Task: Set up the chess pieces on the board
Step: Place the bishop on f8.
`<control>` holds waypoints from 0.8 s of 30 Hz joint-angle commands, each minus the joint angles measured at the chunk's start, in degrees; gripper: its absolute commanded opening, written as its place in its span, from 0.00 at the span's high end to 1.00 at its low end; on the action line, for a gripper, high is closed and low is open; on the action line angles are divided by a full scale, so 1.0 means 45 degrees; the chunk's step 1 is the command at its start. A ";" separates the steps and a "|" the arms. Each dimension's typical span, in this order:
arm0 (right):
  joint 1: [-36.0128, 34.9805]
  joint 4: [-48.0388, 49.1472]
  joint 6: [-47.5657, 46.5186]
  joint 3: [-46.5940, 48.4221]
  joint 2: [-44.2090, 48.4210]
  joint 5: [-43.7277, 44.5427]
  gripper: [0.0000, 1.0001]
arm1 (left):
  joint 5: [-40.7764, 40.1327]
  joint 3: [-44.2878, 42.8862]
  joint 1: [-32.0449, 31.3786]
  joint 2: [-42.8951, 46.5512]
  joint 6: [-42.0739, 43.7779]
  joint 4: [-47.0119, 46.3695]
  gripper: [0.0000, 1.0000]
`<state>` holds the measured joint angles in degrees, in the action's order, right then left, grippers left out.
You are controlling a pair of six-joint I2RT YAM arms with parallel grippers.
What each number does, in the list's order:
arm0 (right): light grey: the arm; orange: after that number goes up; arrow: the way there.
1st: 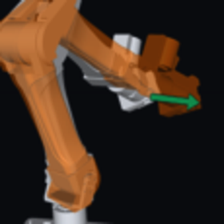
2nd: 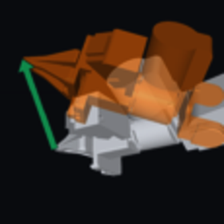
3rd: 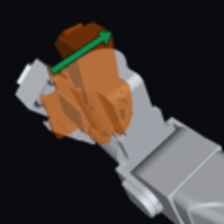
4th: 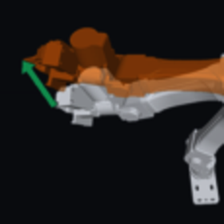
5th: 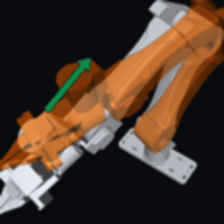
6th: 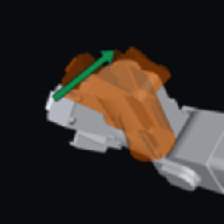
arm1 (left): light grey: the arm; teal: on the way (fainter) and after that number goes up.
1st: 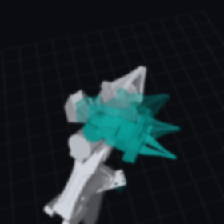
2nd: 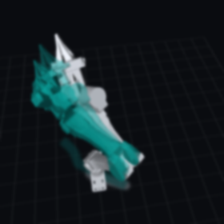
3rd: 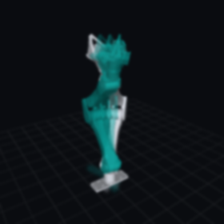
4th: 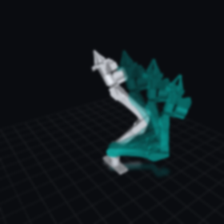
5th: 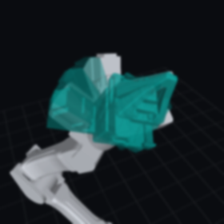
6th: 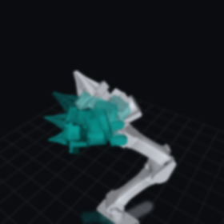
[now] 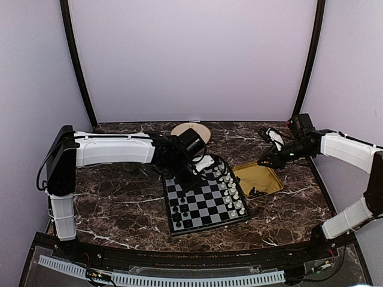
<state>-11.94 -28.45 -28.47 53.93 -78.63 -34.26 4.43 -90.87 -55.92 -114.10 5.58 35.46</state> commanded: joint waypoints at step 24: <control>0.0057 0.0057 -0.0191 -0.0040 -0.0645 -0.0021 0.71 | -0.0030 0.3484 0.2382 0.2406 -0.0116 -0.0778 0.97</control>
<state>-11.94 -28.49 -28.56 53.91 -80.75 -34.26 3.18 -76.31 -45.84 -103.70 5.39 33.34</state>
